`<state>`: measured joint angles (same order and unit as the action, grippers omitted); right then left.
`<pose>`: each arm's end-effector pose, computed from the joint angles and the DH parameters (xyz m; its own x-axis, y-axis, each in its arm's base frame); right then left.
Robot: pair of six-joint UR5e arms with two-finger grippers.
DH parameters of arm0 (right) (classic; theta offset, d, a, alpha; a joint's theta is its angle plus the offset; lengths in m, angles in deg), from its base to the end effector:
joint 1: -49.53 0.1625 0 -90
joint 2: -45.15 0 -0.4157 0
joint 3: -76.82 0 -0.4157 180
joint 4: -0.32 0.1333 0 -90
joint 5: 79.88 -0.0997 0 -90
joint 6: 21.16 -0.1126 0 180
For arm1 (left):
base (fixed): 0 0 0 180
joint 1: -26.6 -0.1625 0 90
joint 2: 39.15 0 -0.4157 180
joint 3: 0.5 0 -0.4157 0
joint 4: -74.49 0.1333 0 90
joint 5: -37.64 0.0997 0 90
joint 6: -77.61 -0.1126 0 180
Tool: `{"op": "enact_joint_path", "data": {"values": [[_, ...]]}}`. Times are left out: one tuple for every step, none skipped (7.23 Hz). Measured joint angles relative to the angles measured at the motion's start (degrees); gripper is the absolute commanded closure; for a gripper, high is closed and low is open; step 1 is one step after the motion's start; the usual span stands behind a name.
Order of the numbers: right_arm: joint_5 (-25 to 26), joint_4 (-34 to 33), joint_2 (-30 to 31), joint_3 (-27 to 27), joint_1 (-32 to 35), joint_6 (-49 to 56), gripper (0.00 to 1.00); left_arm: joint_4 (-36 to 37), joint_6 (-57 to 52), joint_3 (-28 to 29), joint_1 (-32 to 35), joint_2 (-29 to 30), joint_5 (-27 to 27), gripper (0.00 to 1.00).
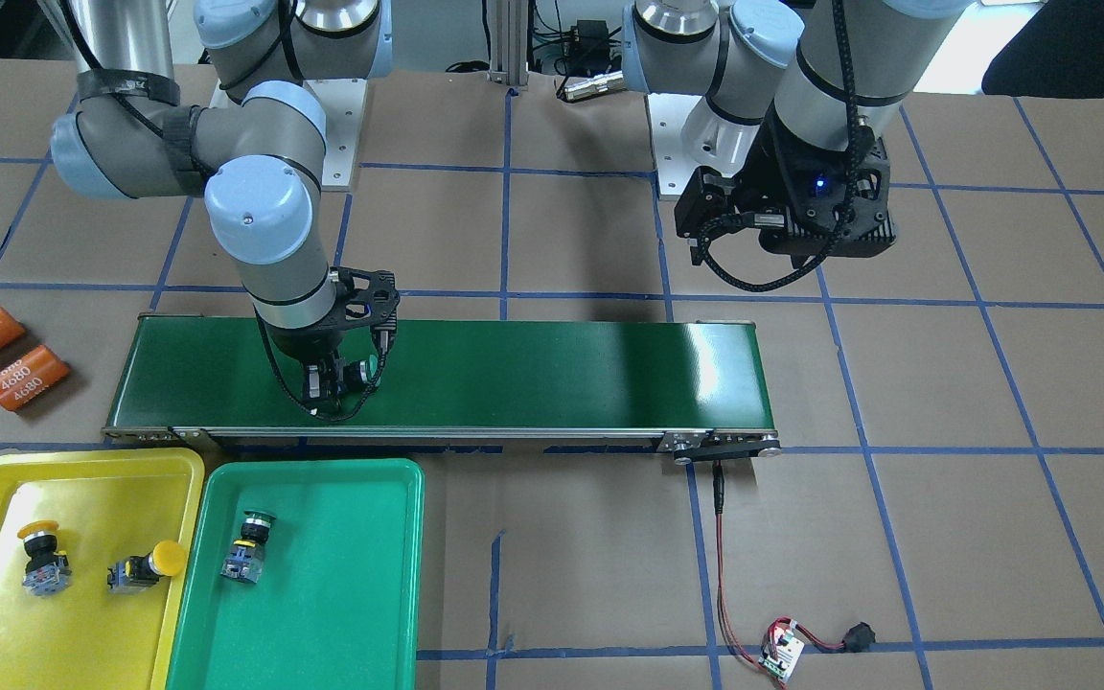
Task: Sort buttons by color to trays
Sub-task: 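Move the right gripper back and grasp the green-capped switch on the conveyor, then lower the green-capped switch into the green tray and open the right gripper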
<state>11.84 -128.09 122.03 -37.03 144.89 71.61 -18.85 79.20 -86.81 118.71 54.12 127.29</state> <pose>0.1788 -0.5145 0.2073 0.1414 -0.9897 0.0237 -0.9896 -0.1406 0.0312 -0.1535 -0.5279 0.4630 -1.0000 0.0088 0.0047 0.0090 0.9987 0.0511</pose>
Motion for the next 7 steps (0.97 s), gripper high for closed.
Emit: {"op": "enact_joint_path", "data": {"values": [[0.05, 0.07, -0.06, 0.38, 0.0, 0.0, 1.0, 0.0, 0.0, 0.0, 0.0, -0.04, 0.0, 0.0], [0.4, 0.01, -0.23, 1.57, -0.09, -0.05, 1.0, 0.0, 0.0, 0.01, 0.0, -0.07, 0.0, 0.0], [1.56, 0.03, -1.57, 4.58, -0.27, -0.08, 0.95, 0.0, 0.0, 0.03, 0.0, -0.09, 0.0, 0.0], [3.09, 0.39, -5.64, 10.28, -0.76, -0.09, 0.95, 0.0, 0.0, 0.04, 0.0, -0.08, 0.0, 0.0], [3.7, 1.11, -10.69, 16.42, -1.44, -0.36, 0.6, 0.0, 0.0, 0.04, 0.0, -0.01, 0.0, 0.0], [3.72, 1.74, -15.15, 20.86, -1.95, -0.86, 0.01, 0.0, 0.0, 0.12, 0.0, 0.08, 0.0, 0.0], [3.67, 2.11, -17.86, 22.86, -2.2, -1.44, 0.0, 0.0, 0.04, 0.21, 0.0, 0.19, 0.0, 0.0]]}}
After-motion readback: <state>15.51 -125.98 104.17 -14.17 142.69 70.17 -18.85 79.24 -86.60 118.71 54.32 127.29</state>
